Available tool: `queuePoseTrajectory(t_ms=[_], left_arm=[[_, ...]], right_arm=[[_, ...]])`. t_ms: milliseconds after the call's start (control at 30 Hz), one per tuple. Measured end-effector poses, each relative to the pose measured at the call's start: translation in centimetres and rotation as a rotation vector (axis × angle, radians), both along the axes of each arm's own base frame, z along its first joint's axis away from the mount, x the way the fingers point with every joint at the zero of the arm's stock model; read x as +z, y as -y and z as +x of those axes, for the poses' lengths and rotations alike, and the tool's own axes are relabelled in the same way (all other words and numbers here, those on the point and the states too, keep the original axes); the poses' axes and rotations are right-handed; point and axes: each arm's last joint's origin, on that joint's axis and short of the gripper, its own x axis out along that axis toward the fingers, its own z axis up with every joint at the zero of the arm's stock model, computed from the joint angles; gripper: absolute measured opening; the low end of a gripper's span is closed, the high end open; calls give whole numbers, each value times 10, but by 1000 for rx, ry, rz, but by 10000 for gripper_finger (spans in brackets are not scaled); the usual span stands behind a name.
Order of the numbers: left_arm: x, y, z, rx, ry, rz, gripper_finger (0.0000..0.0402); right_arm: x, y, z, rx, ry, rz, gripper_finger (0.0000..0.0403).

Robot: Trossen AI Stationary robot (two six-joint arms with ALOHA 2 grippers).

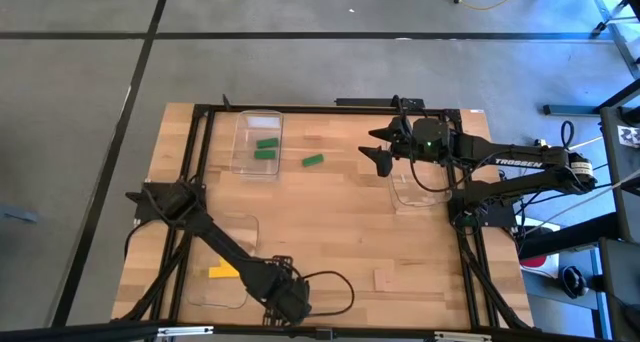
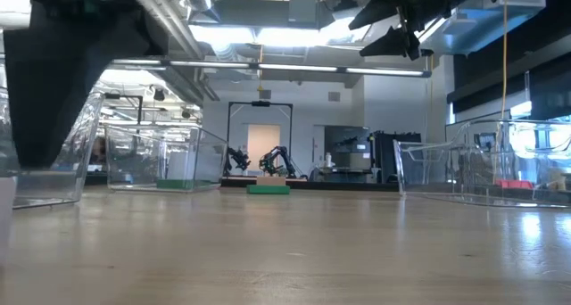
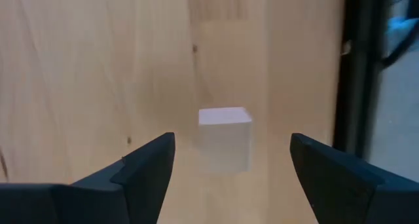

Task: Sort & place blocks by color
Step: Put the bottom left brown block into the top right transparent bin

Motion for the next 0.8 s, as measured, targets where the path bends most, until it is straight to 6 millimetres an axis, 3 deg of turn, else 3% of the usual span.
queuePoseTrajectory(t_ms=[267,533,800], left_arm=[[-4,0,2,2,-1,-6,293],[-28,2,3,20,-24,-22,293],[-39,-5,-6,96,-64,25,283]], right_arm=[[0,0,0,-1,-3,-1,335],[0,0,0,-1,-5,-1,335],[-1,0,0,0,-11,-2,335]])
